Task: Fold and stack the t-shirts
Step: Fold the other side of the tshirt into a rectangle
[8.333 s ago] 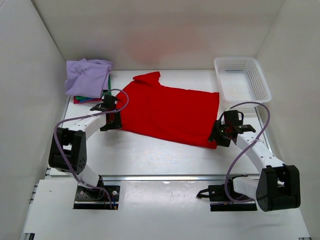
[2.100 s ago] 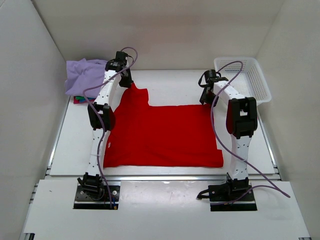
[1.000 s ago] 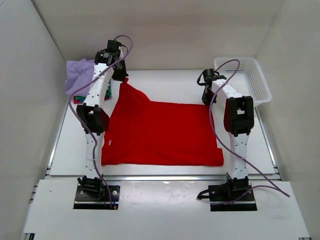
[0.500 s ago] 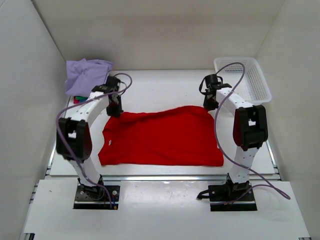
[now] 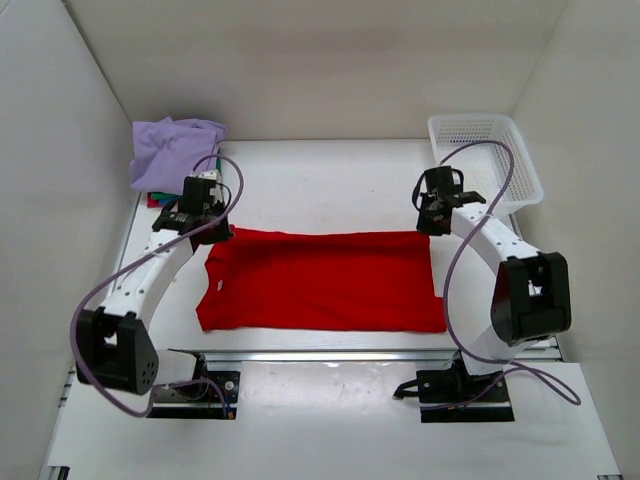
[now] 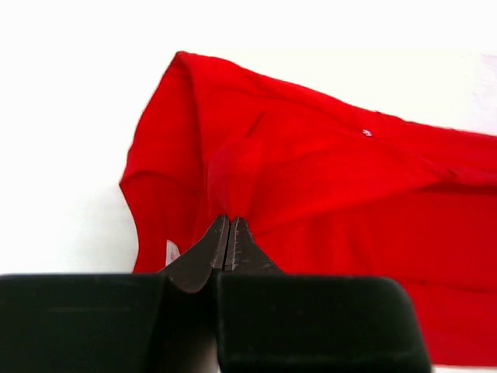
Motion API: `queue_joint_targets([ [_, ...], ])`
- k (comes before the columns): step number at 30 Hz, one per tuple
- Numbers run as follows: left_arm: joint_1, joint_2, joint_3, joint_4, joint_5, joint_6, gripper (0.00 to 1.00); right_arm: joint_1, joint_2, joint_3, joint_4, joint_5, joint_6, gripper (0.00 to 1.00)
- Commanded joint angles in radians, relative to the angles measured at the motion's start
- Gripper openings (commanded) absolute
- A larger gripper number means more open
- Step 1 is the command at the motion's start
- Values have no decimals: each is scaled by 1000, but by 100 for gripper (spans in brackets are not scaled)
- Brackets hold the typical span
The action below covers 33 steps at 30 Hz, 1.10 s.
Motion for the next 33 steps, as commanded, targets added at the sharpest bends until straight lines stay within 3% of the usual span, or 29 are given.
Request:
queue_joint_targets([
  [1, -18, -129, -38, -17, 14, -18, 0, -11, -79, -52, 36, -18, -12, 0],
  [13, -30, -345, -257, -111, 43, -44, 0, -11, -262, -252, 37, -48, 7, 0],
  [20, -27, -364, -357, -97, 43, -46, 0, -2, -319, -346, 49, -74, 40, 0],
  [29, -23, -324, -327, -127, 20, -63, 0, 14, -348, -395, 19, -68, 85, 0],
  [33, -1, -307, -324, -152, 88, -70, 0, 9, -368, -428, 6, -74, 102, 1],
])
